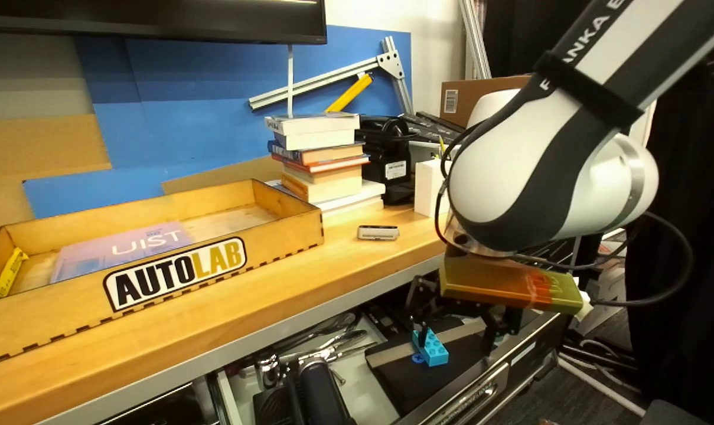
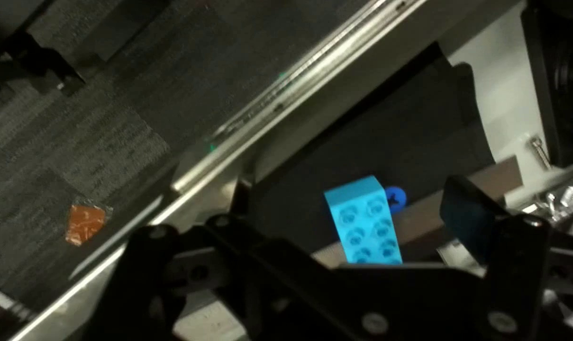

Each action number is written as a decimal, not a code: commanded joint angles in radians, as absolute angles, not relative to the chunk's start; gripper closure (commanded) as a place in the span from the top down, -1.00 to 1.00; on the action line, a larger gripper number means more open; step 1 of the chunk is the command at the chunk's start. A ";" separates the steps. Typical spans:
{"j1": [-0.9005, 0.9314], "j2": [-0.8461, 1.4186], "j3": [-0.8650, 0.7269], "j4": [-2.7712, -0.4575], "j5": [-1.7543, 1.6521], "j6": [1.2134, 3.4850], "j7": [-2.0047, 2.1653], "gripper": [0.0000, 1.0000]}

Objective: Put the blue lego brick in the open drawer then close the drawer

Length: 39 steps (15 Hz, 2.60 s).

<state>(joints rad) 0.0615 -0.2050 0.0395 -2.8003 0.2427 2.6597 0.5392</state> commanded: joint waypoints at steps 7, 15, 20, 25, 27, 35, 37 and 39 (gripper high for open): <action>0.124 -0.345 0.019 -2.750 0.377 2.466 0.346 1.00; 0.110 -0.063 -0.018 -2.618 0.442 2.242 -0.025 1.00; 0.084 0.086 0.002 -2.504 0.441 2.165 -0.093 1.00; 0.061 0.149 0.011 -2.437 0.510 2.295 -0.001 1.00; 0.052 0.172 0.012 -2.408 0.550 2.365 0.034 1.00; 0.025 0.176 0.028 -2.409 0.579 2.550 0.092 1.00; 0.023 0.122 0.038 -2.463 0.586 2.592 0.064 1.00; 0.019 0.083 0.050 -2.491 0.582 2.604 0.006 1.00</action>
